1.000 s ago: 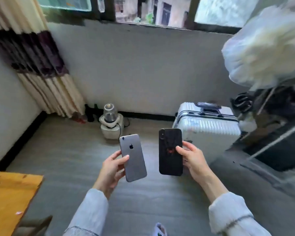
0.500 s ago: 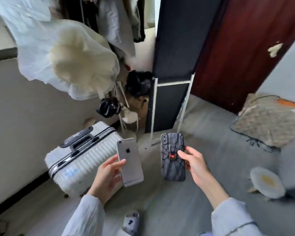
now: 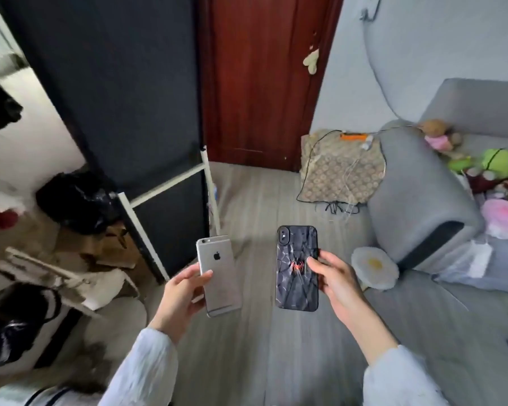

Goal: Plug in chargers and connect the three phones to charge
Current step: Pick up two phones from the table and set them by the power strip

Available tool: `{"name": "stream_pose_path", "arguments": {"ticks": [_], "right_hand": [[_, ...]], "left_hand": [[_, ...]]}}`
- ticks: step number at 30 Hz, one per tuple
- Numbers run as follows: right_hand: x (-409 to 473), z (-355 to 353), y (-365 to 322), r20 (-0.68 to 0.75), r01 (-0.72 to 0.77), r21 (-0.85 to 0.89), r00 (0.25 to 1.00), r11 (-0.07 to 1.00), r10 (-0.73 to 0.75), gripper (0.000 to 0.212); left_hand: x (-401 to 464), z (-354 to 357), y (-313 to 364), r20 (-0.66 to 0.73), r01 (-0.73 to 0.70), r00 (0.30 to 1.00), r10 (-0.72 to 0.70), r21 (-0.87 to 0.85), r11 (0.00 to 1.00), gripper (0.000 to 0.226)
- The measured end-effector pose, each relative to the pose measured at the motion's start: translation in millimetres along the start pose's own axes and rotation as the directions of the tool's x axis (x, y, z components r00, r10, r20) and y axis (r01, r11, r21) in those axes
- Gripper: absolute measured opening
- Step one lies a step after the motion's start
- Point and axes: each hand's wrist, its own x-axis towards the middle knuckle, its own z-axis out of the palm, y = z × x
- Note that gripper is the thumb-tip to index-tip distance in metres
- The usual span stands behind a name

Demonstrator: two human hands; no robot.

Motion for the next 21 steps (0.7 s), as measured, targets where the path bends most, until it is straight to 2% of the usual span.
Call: {"name": "stream_pose_path", "arguments": {"ticks": [4,7,12,21], "right_hand": [[76,-33,-23,-0.138,0.012,0.03,0.99,0.999,-0.008,0.017],[113,-49,-36,-0.154,0.01,0.018,0.988,1.0,-0.007,0.016],[229,-99,-84,-0.205,-0.01,0.053,0.979,0.999,0.02,0.017],[397,-162,-163,-0.259,-0.026,0.1,0.965,0.995,0.051,0.016]], "left_hand": [[92,58,17,0.098,0.067,0.993,-0.073,0.064,0.996,0.021],[130,86,29,0.108,0.09,0.989,-0.097,0.071,0.993,0.021],[241,165,59,0.066,0.131,0.988,-0.137,0.088,0.987,0.021],[388,292,117,0.061,0.126,0.989,-0.135,0.132,0.983,0.023]]}}
